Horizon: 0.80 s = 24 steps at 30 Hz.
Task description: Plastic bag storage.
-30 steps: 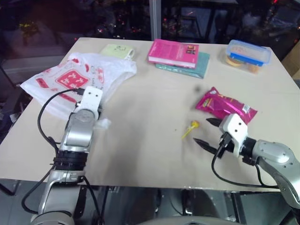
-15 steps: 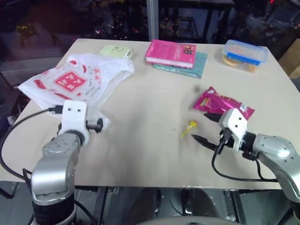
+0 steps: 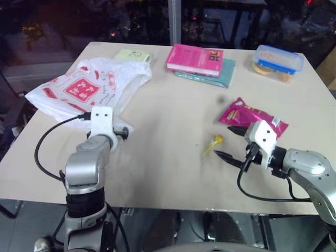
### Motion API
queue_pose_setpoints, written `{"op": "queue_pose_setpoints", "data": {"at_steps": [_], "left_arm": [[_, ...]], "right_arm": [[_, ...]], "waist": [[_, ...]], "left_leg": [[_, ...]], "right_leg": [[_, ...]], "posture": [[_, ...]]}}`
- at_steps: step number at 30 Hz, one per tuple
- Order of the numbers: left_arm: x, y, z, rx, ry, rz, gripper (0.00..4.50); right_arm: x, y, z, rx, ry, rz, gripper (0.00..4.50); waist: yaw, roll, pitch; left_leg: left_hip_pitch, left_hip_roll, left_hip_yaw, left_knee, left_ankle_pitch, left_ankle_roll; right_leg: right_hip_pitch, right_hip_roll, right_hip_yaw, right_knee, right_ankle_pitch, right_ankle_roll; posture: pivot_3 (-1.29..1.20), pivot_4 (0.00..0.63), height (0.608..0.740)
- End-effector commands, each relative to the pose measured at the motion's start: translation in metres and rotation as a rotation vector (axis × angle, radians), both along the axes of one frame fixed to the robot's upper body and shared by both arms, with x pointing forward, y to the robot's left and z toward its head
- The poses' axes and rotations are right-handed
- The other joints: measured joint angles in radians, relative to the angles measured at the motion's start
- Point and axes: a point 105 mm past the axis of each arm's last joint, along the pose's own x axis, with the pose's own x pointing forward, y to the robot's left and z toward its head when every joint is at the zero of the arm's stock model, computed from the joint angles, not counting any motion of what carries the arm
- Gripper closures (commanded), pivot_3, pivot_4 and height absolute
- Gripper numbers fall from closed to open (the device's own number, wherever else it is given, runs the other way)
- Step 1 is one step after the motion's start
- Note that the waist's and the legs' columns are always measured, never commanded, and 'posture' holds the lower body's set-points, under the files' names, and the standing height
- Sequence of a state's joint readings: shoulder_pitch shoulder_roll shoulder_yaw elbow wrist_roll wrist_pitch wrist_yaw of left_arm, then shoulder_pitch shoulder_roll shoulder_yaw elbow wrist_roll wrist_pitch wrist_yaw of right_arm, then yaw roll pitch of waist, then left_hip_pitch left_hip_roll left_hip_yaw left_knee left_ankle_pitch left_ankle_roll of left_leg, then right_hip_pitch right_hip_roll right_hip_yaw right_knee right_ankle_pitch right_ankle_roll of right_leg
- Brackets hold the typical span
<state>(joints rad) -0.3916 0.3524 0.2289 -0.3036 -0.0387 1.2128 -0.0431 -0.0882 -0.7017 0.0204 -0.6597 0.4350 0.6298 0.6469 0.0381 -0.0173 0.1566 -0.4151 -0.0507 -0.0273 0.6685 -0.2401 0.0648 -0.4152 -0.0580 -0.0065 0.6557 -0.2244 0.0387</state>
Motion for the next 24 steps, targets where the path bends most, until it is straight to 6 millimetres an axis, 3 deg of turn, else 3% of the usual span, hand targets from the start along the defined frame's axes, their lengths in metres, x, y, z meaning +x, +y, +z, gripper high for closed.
{"op": "queue_pose_setpoints", "data": {"at_steps": [1, 3, 7, 9, 16, 18, 20, 23, 24], "left_arm": [[0.007, 0.002, -0.005, -0.009, -0.004, 0.002, 0.72], [0.010, -0.006, -0.007, -0.062, -0.016, -0.035, 1.65], [0.004, -0.059, -0.007, -0.176, -0.017, -0.327, 3.63], [-0.005, -0.076, -0.010, -0.186, 0.014, -0.441, 4.41], [-0.028, -0.109, -0.009, -0.263, 0.049, -0.722, 4.47], [-0.044, -0.120, -0.004, -0.243, 0.070, -0.904, 4.47], [-0.058, -0.111, -0.004, -0.187, 0.096, -1.013, 4.47], [-0.054, -0.077, 0.000, -0.116, 0.086, -0.950, 4.47], [-0.056, -0.071, 0.008, -0.149, 0.067, -0.938, 4.23]], "right_arm": [[-0.004, 0.002, 0.014, 0.002, -0.068, 0.005, 0.00], [-0.004, 0.001, 0.014, 0.002, -0.071, 0.002, 0.00], [-0.003, -0.001, 0.015, -0.002, -0.077, -0.013, 0.00], [-0.004, -0.002, 0.015, -0.001, -0.079, -0.016, 0.00], [-0.005, -0.005, 0.017, 0.002, -0.084, -0.031, 0.00], [-0.007, -0.006, 0.018, 0.003, -0.083, -0.035, 0.00], [-0.010, -0.006, 0.019, 0.005, -0.082, -0.034, 0.00], [-0.012, -0.006, 0.020, 0.007, -0.077, -0.031, 0.00], [-0.012, -0.007, 0.020, 0.009, -0.075, -0.031, 0.00]], "waist": [[0.001, 0.000, 0.000], [0.001, 0.000, 0.000], [0.001, 0.000, 0.000], [0.002, 0.001, 0.000], [0.000, 0.001, 0.000], [-0.001, 0.001, 0.000], [-0.006, 0.001, 0.001], [-0.017, 0.006, 0.003], [-0.018, 0.007, 0.003]], "left_leg": [[0.000, 0.000, 0.000, 0.000, 0.000, 0.000], [0.000, 0.000, 0.000, 0.000, 0.000, 0.000], [0.000, 0.000, 0.000, 0.000, 0.000, 0.001], [0.000, 0.000, 0.000, 0.000, 0.000, 0.001], [0.000, 0.000, 0.000, 0.000, -0.001, 0.001], [-0.001, 0.000, 0.000, 0.000, -0.001, 0.001], [-0.001, 0.000, 0.000, 0.000, -0.001, 0.001], [-0.001, 0.001, 0.000, -0.004, -0.001, 0.001], [-0.001, 0.001, 0.000, -0.004, -0.001, 0.001]], "right_leg": [[0.000, 0.000, 0.000, 0.000, 0.000, 0.000], [0.000, 0.000, 0.000, 0.000, 0.000, 0.000], [0.000, -0.001, 0.000, 0.000, 0.000, 0.000], [0.000, -0.002, 0.000, -0.001, 0.000, 0.000], [0.000, -0.002, 0.000, -0.001, -0.002, -0.004], [0.000, -0.002, -0.001, -0.001, -0.002, -0.004], [0.000, -0.002, 0.000, -0.002, -0.003, -0.004], [0.000, -0.002, 0.000, -0.005, -0.003, -0.005], [0.000, -0.002, 0.000, -0.005, -0.003, -0.005]], "posture": [[0.00, 0.150, 0.740], [0.00, 0.150, 0.740], [0.00, 0.150, 0.740], [0.00, 0.150, 0.740], [0.00, 0.150, 0.740], [0.00, 0.150, 0.740], [0.00, 0.150, 0.740], [0.00, 0.150, 0.740], [0.00, 0.150, 0.740]]}}
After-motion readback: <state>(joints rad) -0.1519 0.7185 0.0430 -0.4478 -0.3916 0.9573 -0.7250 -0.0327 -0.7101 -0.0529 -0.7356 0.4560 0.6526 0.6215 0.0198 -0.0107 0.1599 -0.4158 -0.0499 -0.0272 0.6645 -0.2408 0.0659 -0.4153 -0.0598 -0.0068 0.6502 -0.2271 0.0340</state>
